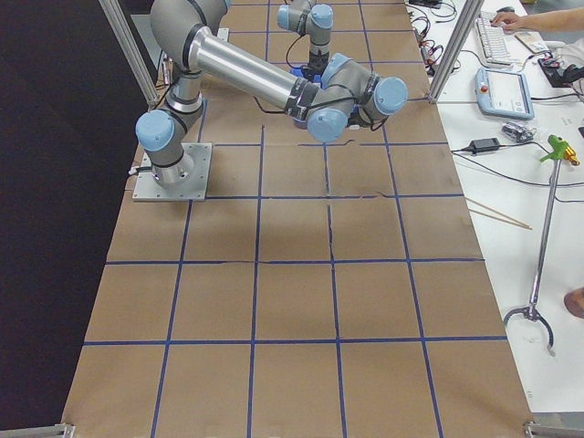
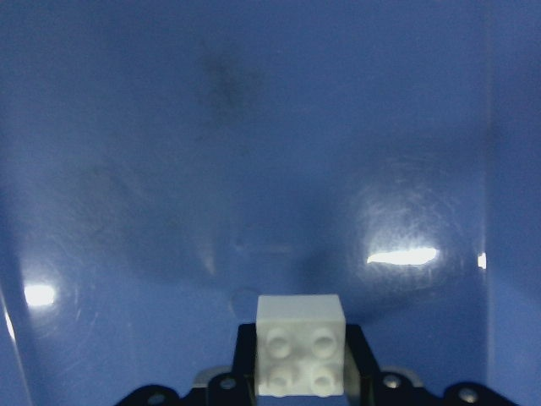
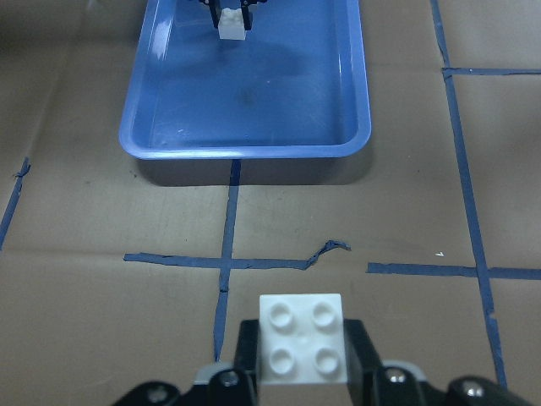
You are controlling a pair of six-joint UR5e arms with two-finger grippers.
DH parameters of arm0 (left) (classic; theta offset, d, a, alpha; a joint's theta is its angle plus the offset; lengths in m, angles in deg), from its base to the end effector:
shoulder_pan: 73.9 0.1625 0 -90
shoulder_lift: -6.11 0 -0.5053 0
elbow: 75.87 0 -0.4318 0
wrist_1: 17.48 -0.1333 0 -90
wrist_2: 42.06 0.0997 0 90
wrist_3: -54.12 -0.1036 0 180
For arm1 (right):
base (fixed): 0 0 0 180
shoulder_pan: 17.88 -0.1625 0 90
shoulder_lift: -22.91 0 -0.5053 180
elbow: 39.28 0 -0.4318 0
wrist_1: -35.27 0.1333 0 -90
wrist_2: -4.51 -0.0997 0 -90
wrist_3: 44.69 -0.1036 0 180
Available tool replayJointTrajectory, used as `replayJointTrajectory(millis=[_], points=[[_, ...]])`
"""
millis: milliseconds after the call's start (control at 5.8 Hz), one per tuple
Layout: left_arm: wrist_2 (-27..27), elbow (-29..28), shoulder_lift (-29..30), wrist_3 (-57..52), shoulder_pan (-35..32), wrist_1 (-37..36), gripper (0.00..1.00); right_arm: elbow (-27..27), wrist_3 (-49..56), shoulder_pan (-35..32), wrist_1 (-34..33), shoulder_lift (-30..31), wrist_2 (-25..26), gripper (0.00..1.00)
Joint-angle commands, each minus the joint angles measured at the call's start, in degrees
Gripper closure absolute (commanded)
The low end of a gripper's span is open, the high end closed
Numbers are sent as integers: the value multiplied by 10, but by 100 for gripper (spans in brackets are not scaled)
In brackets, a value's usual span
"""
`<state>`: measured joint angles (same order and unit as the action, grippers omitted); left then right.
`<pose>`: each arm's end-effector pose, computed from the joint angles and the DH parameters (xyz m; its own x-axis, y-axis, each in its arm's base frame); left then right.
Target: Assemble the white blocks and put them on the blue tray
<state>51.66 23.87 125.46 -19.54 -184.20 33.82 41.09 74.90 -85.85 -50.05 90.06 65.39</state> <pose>-0.3553 -0.5955 0.2266 0.0697 0.9975 -0.0117 0.9956 -0.0688 0.0642 -0.0861 -0.7026 0.4126 0.0618 -0.9973 -0.0386 -0.8317 -0.0301 -0.5545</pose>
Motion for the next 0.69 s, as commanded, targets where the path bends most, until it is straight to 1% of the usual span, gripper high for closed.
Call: replayJointTrajectory(millis=[0, 172, 345, 517], points=[[-3, 7, 3, 0, 0, -11, 47, 1, -1, -3, 1, 0, -1, 75], [-6, 9, -1, 1, 0, -11, 18, 2, -1, -3, 1, 0, -1, 75], [-6, 9, -1, 1, 0, -11, 15, 6, -2, -4, 1, 1, -2, 75], [-10, 9, -1, 1, 0, -10, 15, 18, -1, -7, -2, 1, -8, 75]])
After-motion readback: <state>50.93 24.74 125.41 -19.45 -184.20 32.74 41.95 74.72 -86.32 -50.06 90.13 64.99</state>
